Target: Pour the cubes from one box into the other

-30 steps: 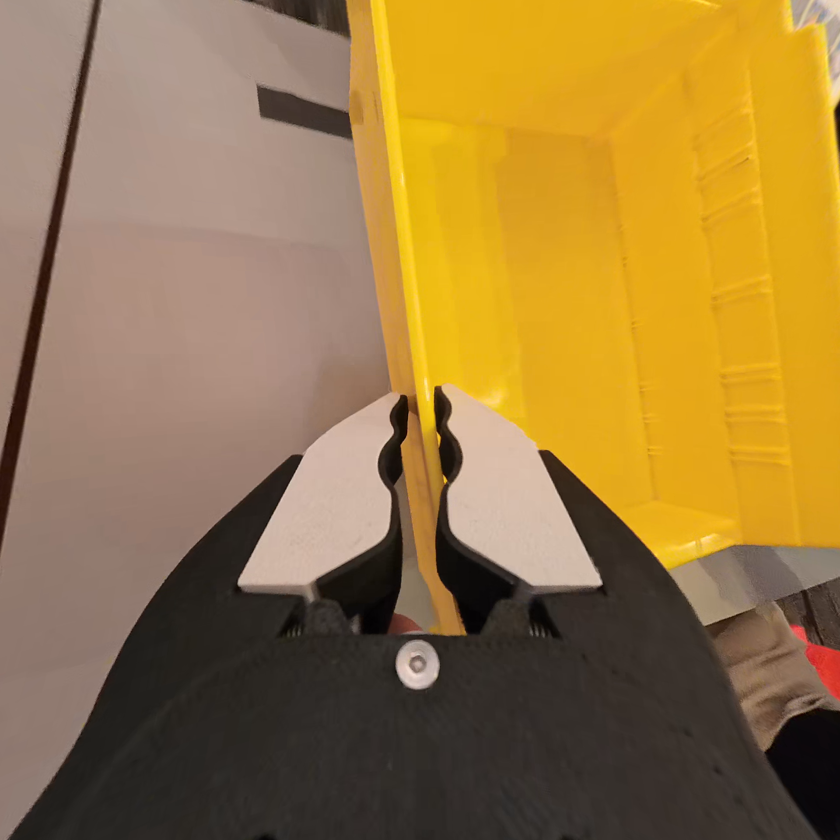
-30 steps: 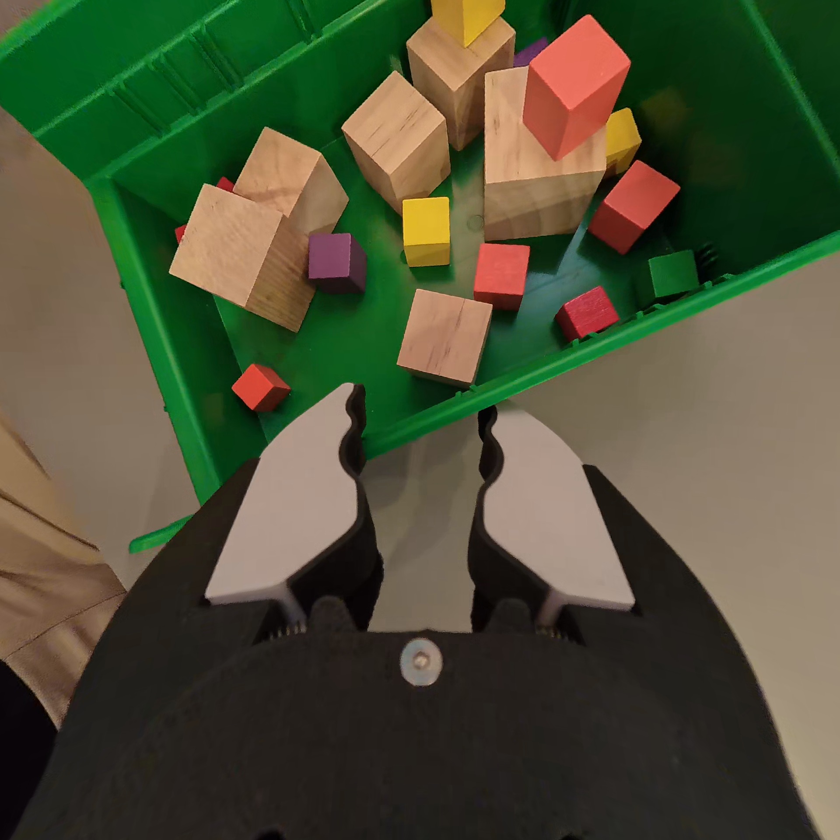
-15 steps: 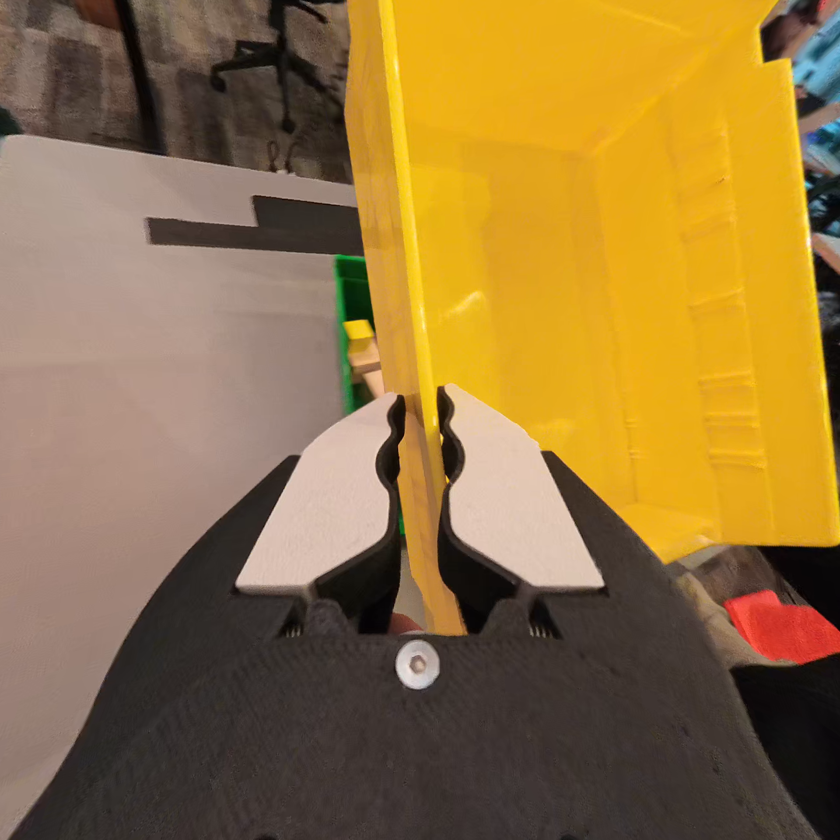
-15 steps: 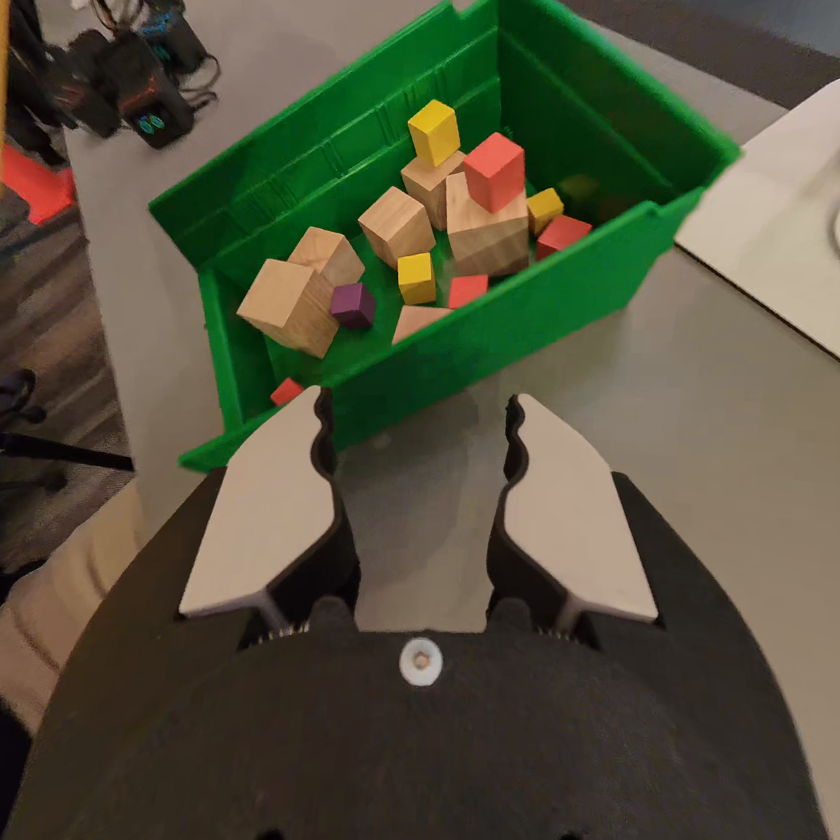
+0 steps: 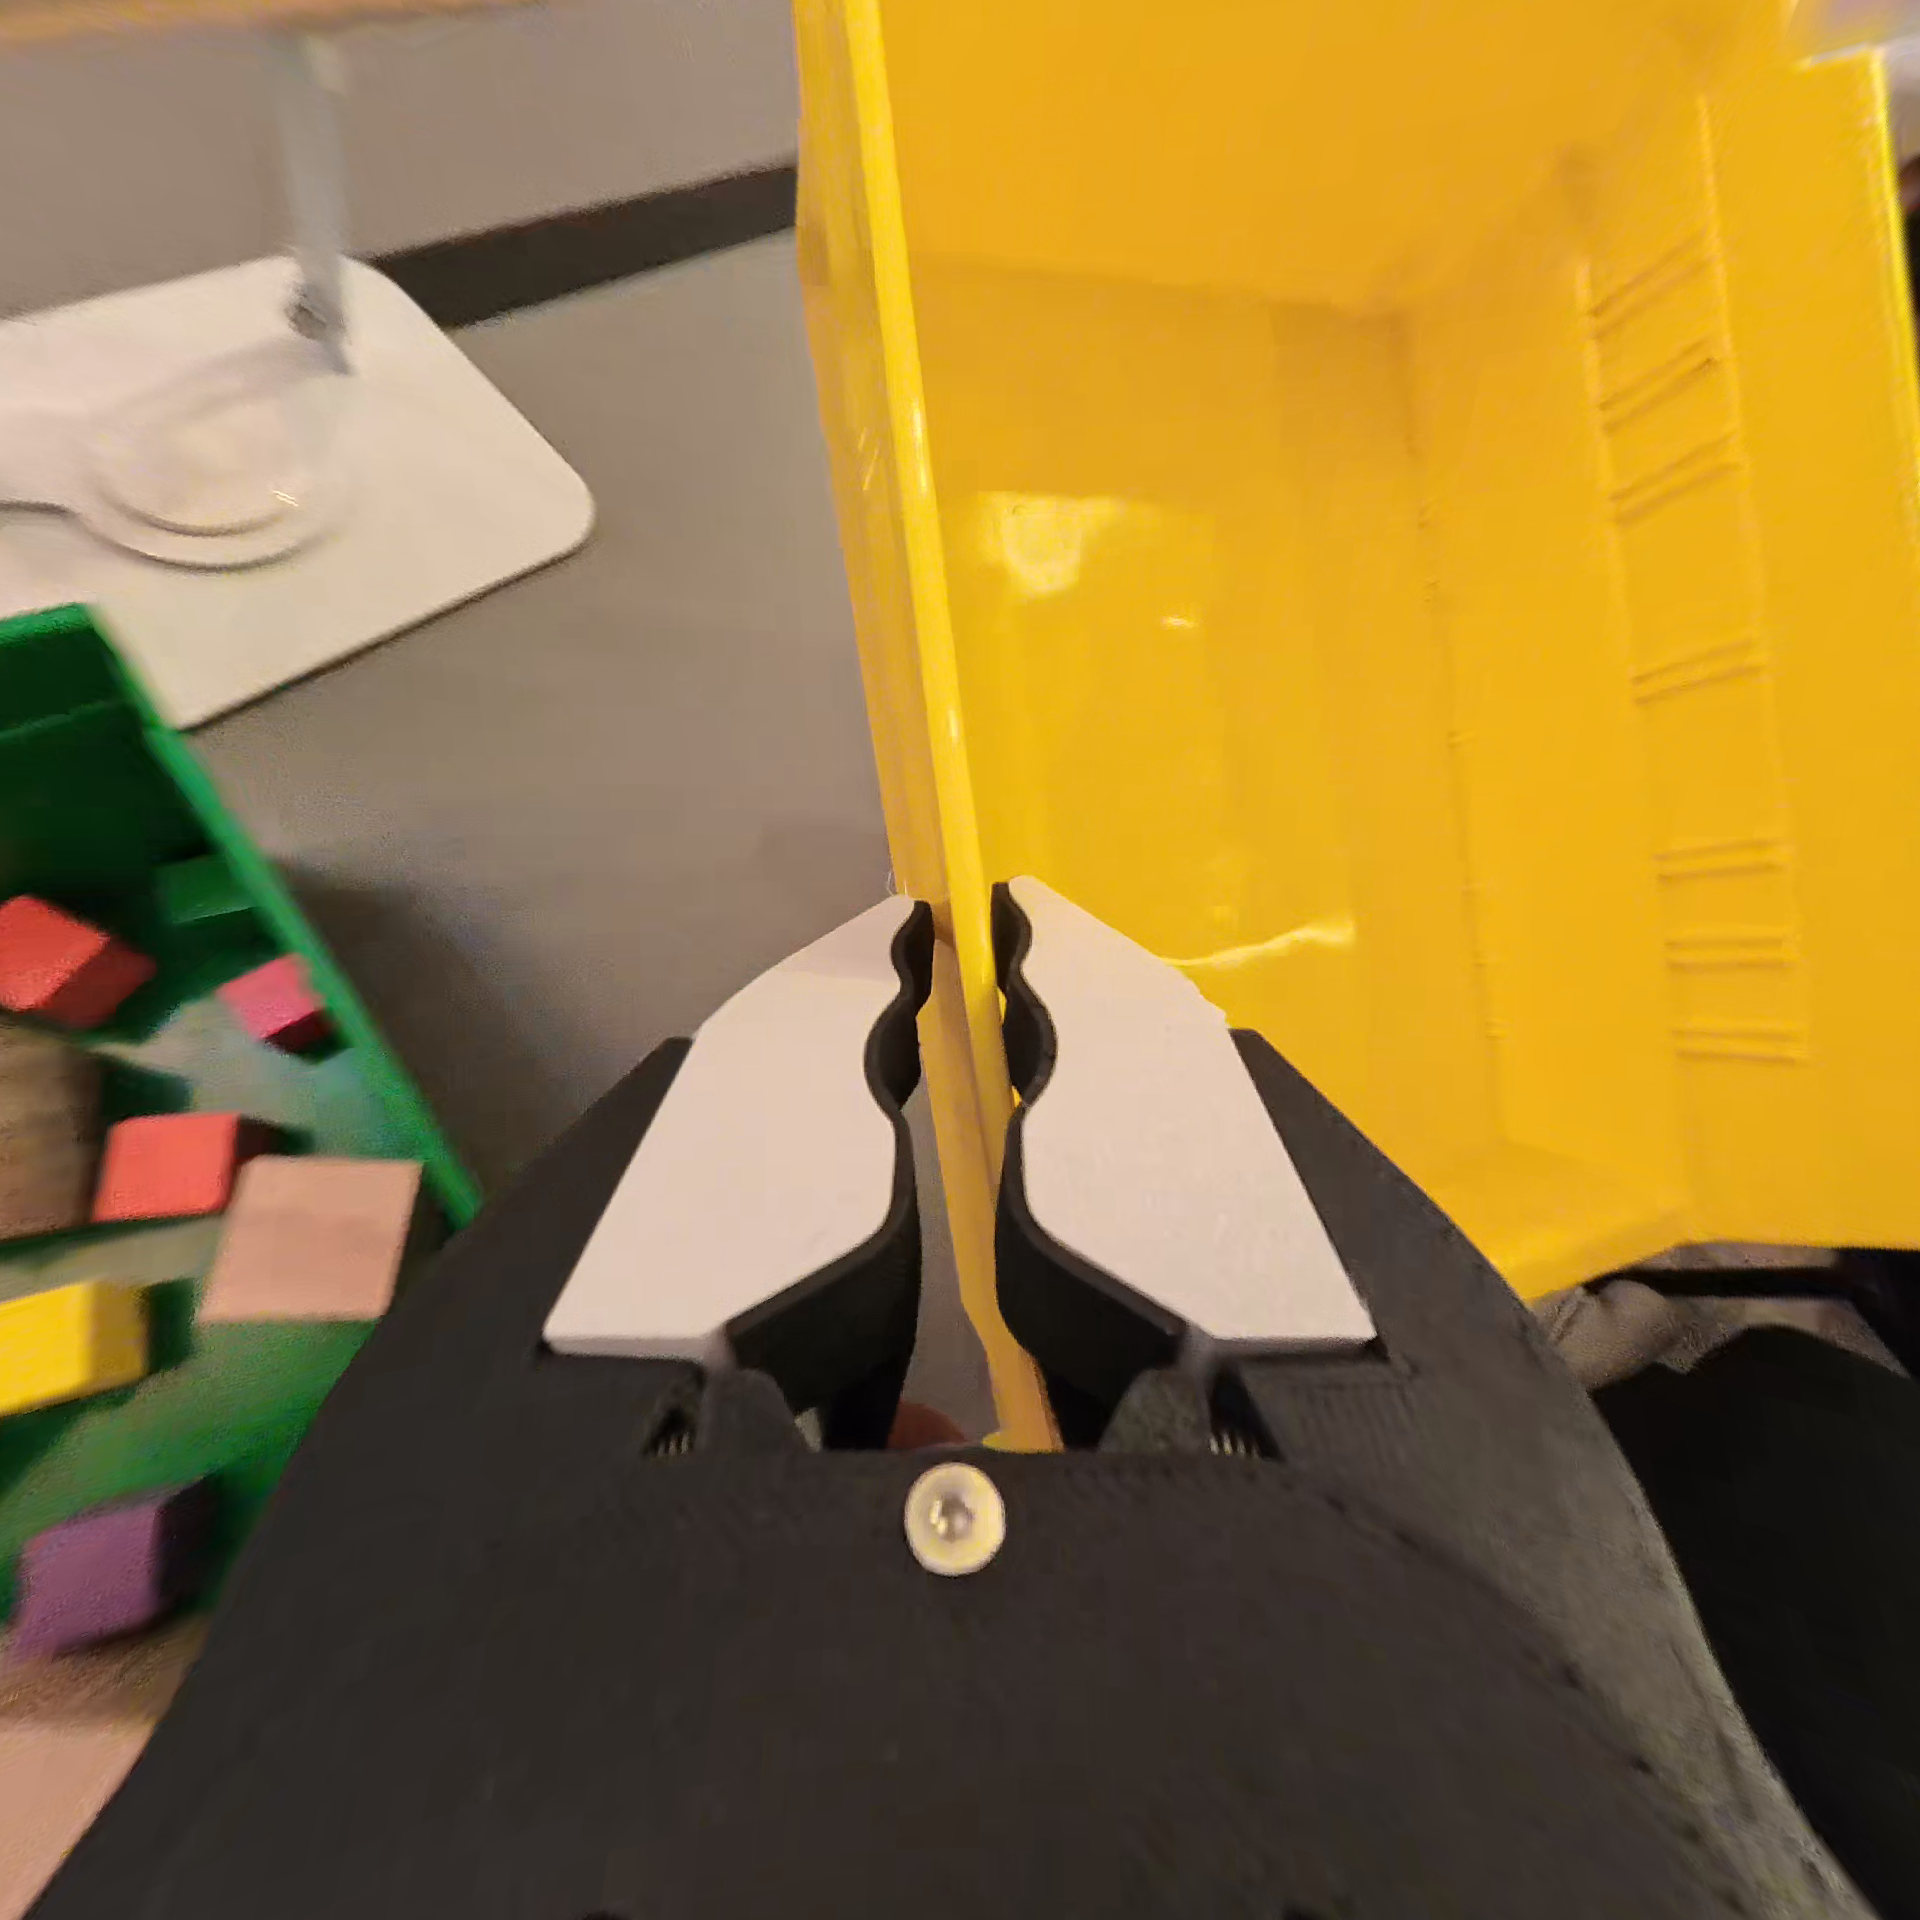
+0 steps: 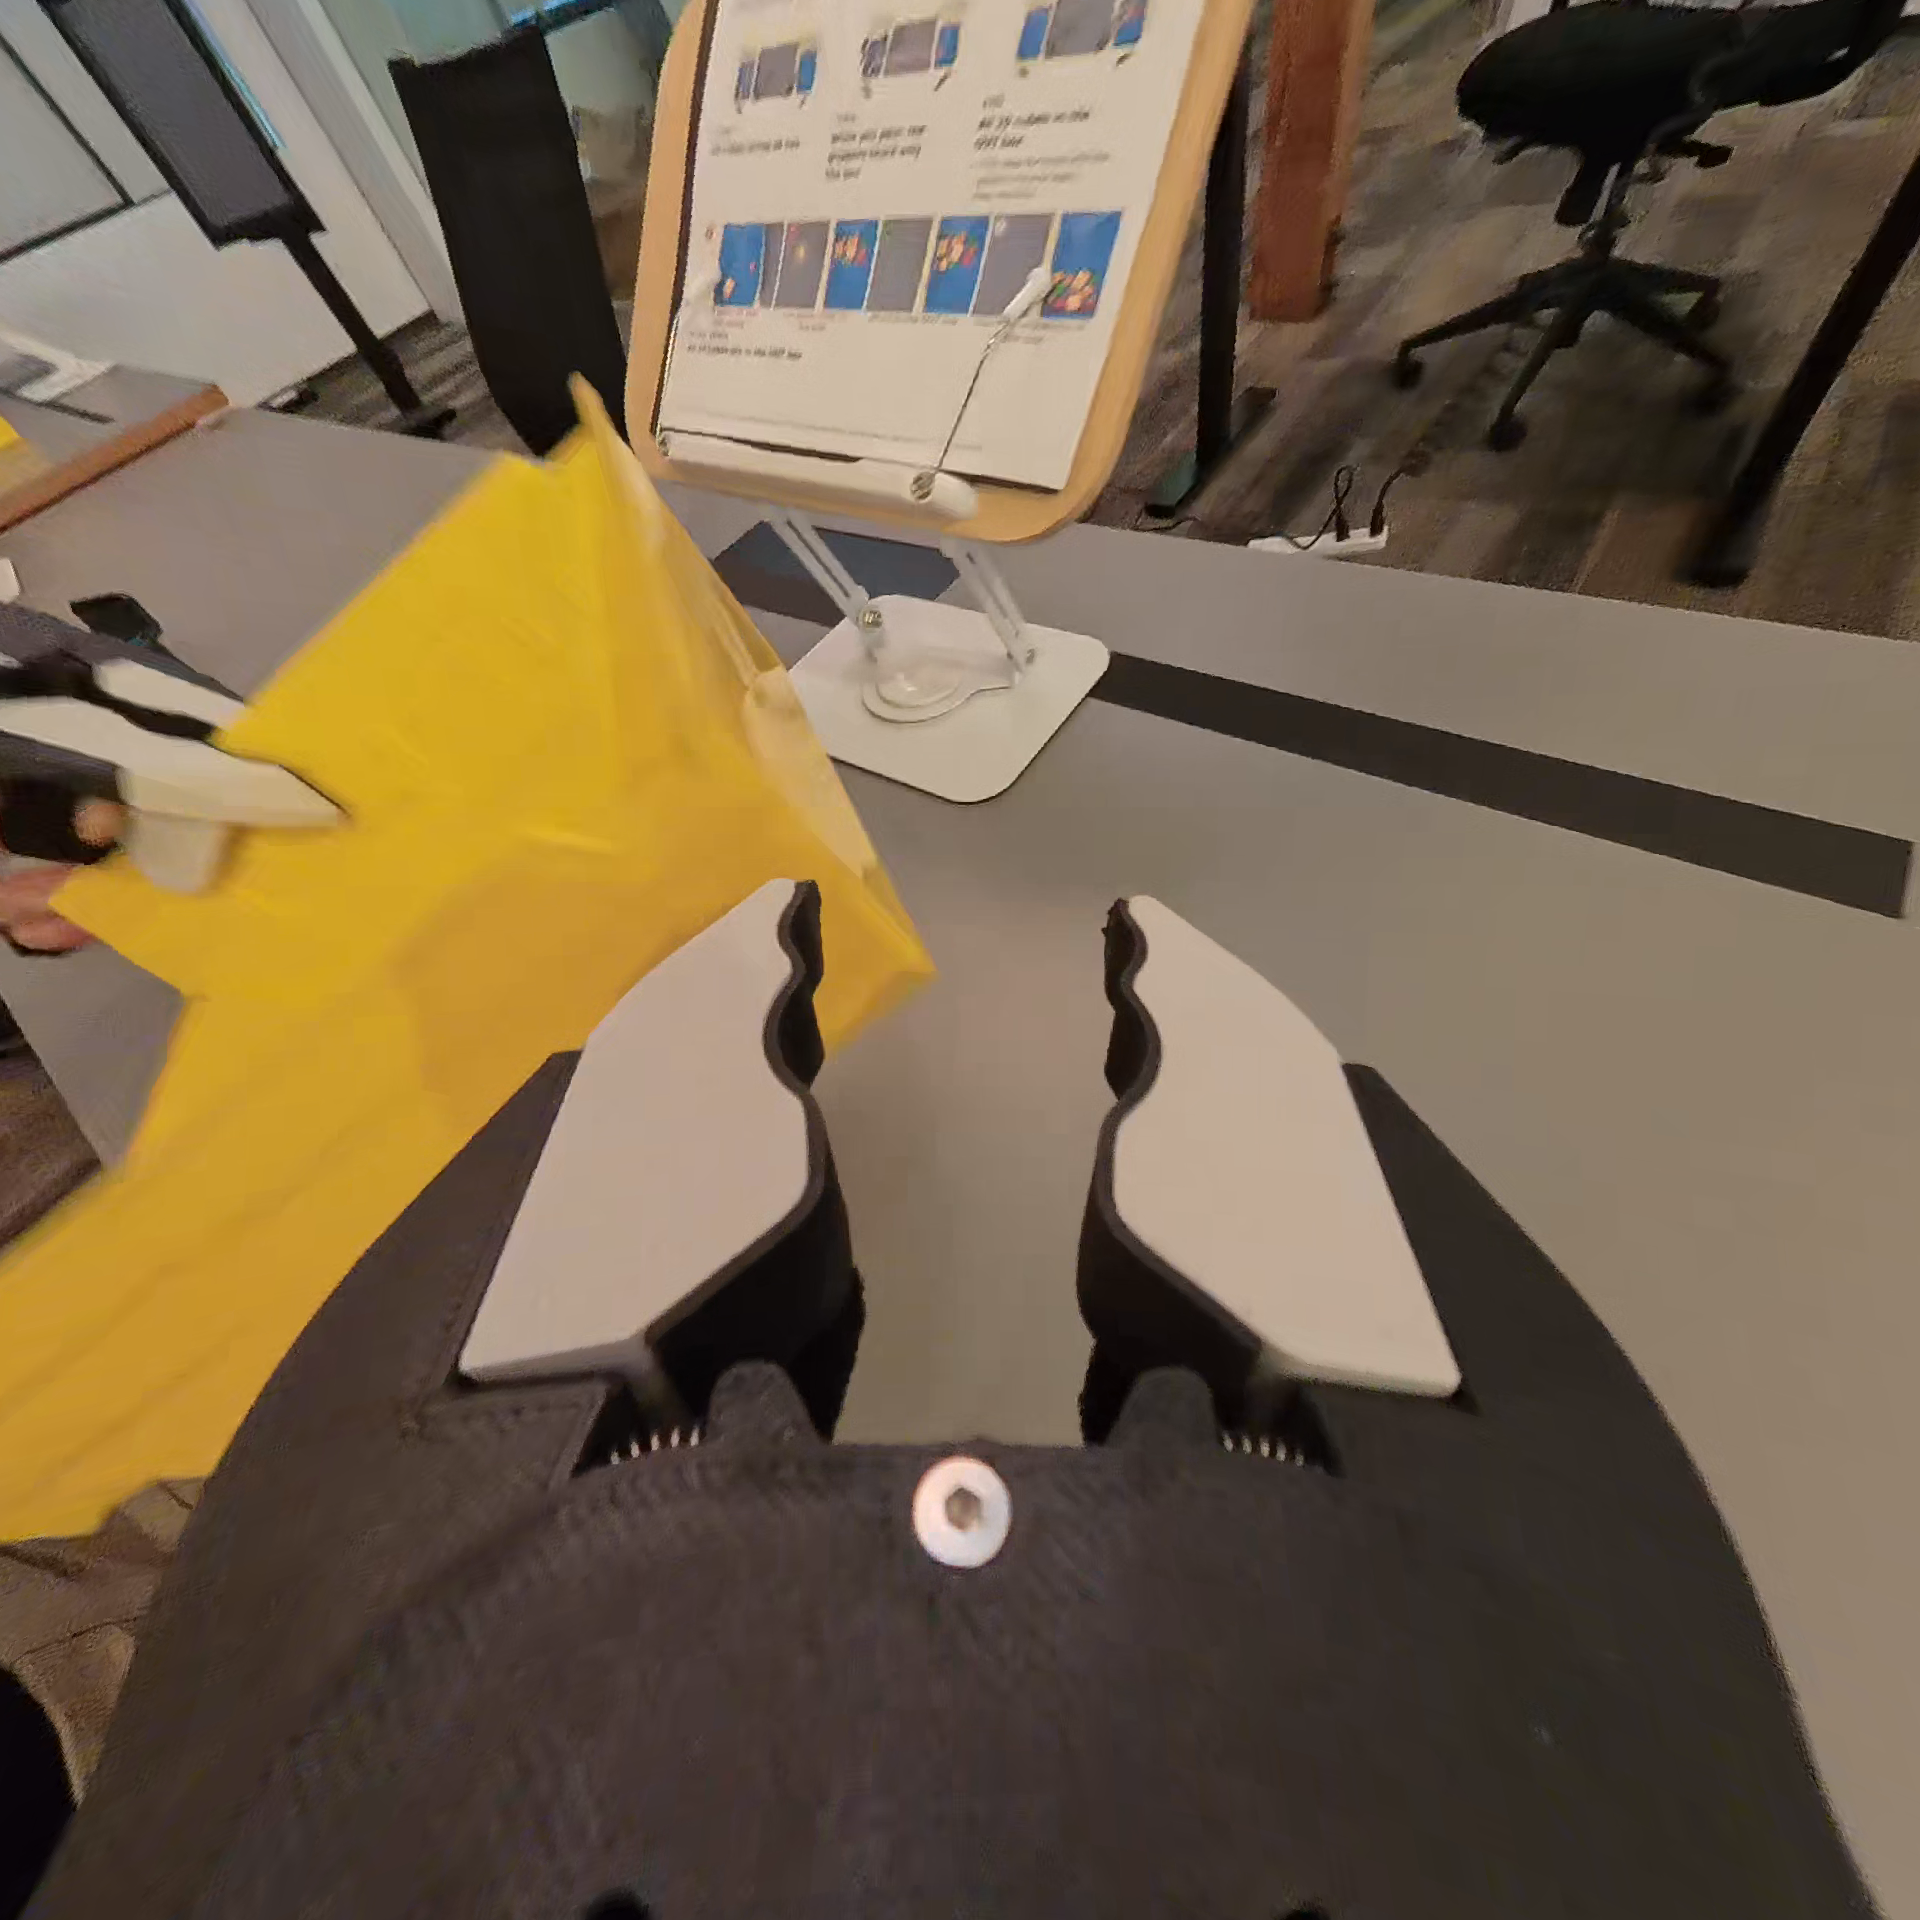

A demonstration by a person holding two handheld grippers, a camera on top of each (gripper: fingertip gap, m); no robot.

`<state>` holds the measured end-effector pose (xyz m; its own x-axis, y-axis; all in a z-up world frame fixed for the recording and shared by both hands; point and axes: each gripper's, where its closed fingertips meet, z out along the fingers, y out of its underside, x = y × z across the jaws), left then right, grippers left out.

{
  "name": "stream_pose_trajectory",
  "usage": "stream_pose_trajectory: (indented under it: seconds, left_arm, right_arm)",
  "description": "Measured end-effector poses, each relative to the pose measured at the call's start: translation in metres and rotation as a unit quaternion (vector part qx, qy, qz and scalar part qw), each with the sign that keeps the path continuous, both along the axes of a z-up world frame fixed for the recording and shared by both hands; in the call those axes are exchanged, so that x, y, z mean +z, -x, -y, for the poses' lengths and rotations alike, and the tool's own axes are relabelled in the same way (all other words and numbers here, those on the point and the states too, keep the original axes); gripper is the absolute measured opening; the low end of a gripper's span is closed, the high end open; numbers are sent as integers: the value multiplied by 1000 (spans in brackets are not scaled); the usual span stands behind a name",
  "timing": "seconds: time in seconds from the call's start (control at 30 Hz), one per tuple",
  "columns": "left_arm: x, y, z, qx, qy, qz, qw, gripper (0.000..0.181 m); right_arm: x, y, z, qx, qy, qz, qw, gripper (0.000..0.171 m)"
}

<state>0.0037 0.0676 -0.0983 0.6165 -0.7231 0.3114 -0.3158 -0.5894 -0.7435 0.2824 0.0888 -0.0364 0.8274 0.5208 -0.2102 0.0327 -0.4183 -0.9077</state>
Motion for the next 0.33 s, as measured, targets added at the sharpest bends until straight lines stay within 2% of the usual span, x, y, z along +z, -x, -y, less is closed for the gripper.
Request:
stream_pose_trajectory:
  seconds: [0.13,0.23,0.33]
  left_arm:
    - [-49,-50,-5,-8,58,-26,998,12]
    - [-83,-62,-9,11,88,-47,995,16]
    - [-103,-62,-10,42,115,-38,992,19]
  right_arm:
    - [-8,-17,4,-3,28,-3,1000,48]
    - [-28,-16,4,4,60,25,998,51]
    - [-39,-5,4,27,81,14,996,54]
